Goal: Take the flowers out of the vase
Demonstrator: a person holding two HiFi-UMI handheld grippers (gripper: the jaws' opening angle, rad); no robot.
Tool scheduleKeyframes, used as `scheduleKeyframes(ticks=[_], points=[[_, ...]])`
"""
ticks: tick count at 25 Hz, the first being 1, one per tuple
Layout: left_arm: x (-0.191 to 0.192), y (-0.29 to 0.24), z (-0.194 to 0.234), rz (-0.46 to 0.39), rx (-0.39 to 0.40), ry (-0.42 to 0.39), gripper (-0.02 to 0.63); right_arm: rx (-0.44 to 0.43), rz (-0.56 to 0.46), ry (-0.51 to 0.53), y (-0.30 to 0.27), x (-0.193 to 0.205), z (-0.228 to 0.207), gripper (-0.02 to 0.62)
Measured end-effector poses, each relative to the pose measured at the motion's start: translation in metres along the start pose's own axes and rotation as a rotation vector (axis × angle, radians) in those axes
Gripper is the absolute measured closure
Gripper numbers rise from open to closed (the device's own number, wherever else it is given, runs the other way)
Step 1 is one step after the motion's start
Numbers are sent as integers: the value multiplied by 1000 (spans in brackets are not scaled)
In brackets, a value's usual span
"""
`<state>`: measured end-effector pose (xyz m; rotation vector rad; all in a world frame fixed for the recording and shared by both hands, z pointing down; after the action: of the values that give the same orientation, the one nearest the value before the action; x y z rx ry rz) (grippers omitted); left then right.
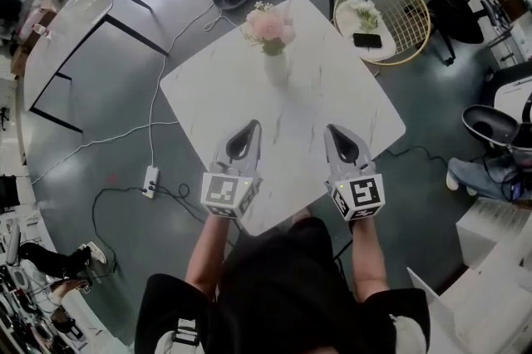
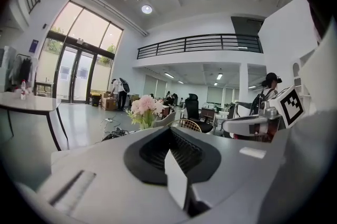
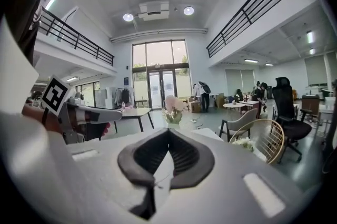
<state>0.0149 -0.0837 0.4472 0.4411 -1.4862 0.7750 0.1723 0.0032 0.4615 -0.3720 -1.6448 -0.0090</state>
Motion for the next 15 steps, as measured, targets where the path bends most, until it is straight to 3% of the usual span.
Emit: scheduleKeyframes(ticks=[15], points=[[5, -52, 40, 5, -146, 19, 598, -161, 27, -11, -91, -1, -44, 592]])
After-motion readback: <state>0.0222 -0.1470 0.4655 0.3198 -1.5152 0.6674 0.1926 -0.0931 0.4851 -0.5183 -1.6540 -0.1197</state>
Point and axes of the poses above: the fingertips, and each gripper's own axes: y backward along the fingers, z to its left, x out of its underside, the point moved 2 cm from there along y, backward along the fingers, and after that the axes turned 9 degrees about -x, right-handed, at the moved point
